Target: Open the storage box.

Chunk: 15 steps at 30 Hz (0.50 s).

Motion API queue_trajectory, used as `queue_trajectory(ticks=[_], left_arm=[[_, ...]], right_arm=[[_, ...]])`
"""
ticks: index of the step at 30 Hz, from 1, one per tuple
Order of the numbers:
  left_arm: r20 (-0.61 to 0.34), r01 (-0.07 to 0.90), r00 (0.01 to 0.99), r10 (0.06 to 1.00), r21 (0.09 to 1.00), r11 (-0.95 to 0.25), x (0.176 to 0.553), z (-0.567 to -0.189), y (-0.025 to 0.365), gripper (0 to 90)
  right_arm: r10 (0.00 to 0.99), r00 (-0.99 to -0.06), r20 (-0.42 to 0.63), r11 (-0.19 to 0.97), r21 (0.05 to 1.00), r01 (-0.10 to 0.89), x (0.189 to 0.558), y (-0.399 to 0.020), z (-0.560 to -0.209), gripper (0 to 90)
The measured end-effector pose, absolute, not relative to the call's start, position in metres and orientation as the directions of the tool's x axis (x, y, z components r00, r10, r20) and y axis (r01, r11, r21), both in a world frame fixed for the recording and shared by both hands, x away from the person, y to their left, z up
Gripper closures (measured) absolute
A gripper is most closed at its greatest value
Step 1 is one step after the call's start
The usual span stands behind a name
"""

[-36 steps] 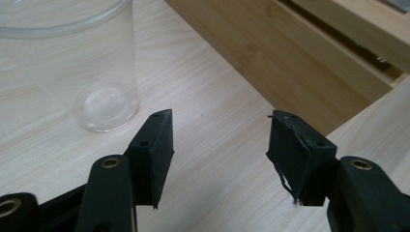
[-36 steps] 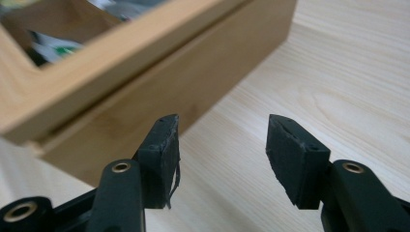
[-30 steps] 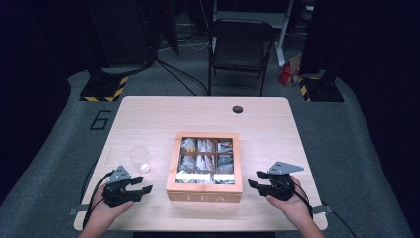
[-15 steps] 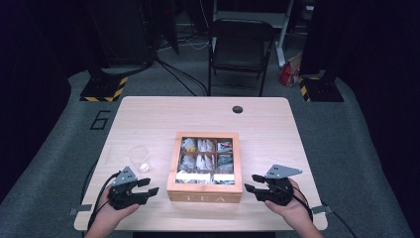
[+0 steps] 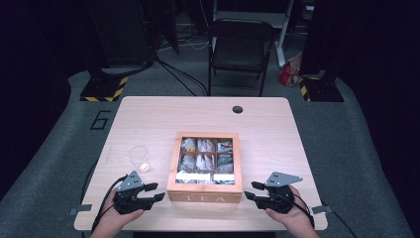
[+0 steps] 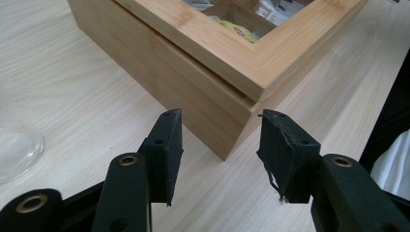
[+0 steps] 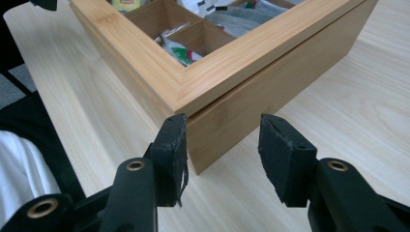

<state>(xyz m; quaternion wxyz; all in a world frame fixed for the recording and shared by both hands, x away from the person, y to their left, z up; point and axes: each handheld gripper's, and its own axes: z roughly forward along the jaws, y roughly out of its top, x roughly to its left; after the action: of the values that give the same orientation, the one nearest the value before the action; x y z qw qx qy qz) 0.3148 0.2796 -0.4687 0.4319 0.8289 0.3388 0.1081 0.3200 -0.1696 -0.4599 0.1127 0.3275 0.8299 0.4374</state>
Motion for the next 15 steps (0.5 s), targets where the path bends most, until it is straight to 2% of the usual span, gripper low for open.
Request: queue_trajectory(ticks=[10, 15], left_arm=[[-0.114, 0.46, 0.761, 0.639, 0.79, -0.406, 0.316, -0.469, 0.269, 53.4], [-0.112, 0.449, 0.775, 0.623, 0.79, -0.417, 0.317, -0.47, 0.263, 57.1]], right_arm=[[0.612, -0.784, 0.105, 0.422, 0.795, 0.436, 0.317, -0.161, -0.466, 52.7], [0.598, -0.796, 0.096, 0.436, 0.794, 0.424, 0.319, -0.155, -0.47, 55.8]])
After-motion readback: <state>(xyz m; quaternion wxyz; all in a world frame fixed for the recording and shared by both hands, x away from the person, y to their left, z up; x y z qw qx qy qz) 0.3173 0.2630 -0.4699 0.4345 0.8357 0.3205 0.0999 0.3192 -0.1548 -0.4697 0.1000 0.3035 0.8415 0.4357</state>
